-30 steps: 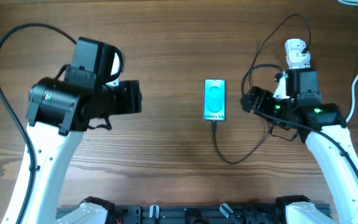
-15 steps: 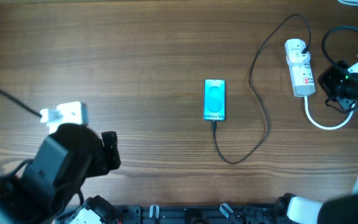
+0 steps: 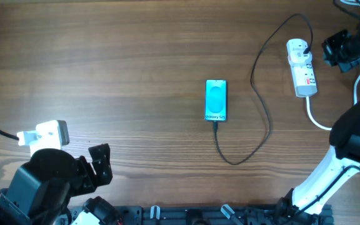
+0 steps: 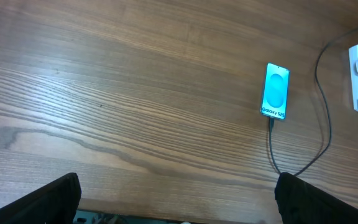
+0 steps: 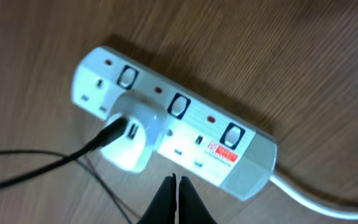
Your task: Plug charger to phone and switch on socket
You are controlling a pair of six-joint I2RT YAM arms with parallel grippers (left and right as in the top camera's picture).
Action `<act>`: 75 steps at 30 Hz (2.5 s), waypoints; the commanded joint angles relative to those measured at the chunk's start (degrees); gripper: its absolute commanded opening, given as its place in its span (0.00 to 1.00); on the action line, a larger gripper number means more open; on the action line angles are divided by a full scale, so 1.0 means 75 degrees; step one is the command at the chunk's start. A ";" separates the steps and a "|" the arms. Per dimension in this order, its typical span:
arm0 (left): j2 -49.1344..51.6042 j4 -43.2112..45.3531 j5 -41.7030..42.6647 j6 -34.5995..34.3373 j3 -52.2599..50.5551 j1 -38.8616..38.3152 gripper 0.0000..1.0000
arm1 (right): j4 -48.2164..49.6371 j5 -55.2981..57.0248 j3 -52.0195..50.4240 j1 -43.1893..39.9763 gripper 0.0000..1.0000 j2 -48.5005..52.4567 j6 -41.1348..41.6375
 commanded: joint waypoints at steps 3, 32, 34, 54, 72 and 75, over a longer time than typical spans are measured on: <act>0.0026 -0.0006 0.0067 -0.0163 -0.0006 -0.0041 1.00 | 0.0085 0.0032 0.0184 -0.0003 0.05 0.0804 0.0338; 0.0026 -0.0006 0.0268 -0.0157 -0.0006 -0.0041 1.00 | 0.0915 -0.0172 0.0134 0.0335 0.05 0.0396 -0.1142; 0.0029 -0.0006 0.0265 -0.0157 -0.0006 -0.0041 1.00 | 0.0822 -0.0175 0.0134 0.0370 0.05 -0.0469 -0.1600; 0.0026 -0.0006 0.0262 -0.0157 -0.0006 -0.0038 1.00 | -0.3789 -0.0638 0.0052 0.1265 0.21 -0.8696 -0.2917; 0.0026 -0.0006 0.0265 -0.0157 -0.0006 -0.0038 1.00 | -0.3786 -0.2299 -0.4727 0.1265 1.00 -1.4187 -0.4948; 0.0026 -0.0006 0.0265 -0.0157 -0.0006 -0.0041 1.00 | -0.2806 -0.2719 -0.5980 0.1265 1.00 -1.4988 -0.4811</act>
